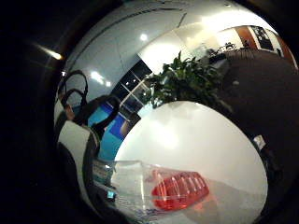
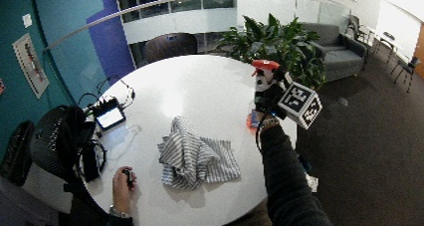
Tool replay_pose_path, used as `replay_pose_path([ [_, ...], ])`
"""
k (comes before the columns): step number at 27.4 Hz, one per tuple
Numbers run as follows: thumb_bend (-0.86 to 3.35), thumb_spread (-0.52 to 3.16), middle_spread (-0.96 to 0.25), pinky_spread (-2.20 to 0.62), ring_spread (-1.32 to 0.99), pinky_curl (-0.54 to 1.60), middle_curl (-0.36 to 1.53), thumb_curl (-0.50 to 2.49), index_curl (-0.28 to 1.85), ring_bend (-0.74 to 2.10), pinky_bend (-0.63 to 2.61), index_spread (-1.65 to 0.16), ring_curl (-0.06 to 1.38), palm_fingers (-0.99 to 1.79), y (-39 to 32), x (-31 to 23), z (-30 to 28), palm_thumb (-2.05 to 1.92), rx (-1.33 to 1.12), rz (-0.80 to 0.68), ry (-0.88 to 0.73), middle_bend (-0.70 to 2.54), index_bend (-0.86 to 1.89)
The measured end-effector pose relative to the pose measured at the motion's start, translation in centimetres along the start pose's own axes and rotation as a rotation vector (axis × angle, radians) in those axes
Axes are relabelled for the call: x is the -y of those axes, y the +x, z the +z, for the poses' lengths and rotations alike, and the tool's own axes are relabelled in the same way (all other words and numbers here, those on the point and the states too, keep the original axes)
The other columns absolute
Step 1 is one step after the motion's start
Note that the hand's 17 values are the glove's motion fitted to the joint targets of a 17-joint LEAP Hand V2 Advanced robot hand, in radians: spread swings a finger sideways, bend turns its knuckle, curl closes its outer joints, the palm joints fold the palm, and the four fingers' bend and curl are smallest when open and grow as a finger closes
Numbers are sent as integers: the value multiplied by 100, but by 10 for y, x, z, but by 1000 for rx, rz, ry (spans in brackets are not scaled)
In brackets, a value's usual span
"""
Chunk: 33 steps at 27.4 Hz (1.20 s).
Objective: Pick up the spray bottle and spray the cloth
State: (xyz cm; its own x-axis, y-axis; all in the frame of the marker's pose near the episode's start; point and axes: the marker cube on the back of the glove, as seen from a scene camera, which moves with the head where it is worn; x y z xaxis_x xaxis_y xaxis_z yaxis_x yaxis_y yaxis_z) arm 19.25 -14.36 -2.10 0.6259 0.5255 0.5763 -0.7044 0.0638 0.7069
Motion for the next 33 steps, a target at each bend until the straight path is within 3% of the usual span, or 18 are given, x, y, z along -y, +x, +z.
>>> replay_pose_path([
  [4,-2,78,-23,-27,-21,42,50,53,40,66,57,-29,47,144,-3,3,0,86,8,-59,-22,46,20],
  [8,-2,78,-23,-29,-22,43,52,54,42,70,59,-29,48,143,-17,7,-6,86,-4,-211,-78,50,20],
  [20,-3,77,-24,-31,-22,45,55,59,47,76,61,-29,50,140,-111,4,-18,85,-218,-1010,-221,55,22],
  [33,-3,73,-24,-32,-22,44,55,63,51,77,62,-30,50,139,-149,-108,-8,84,-313,-1688,-255,56,22],
])
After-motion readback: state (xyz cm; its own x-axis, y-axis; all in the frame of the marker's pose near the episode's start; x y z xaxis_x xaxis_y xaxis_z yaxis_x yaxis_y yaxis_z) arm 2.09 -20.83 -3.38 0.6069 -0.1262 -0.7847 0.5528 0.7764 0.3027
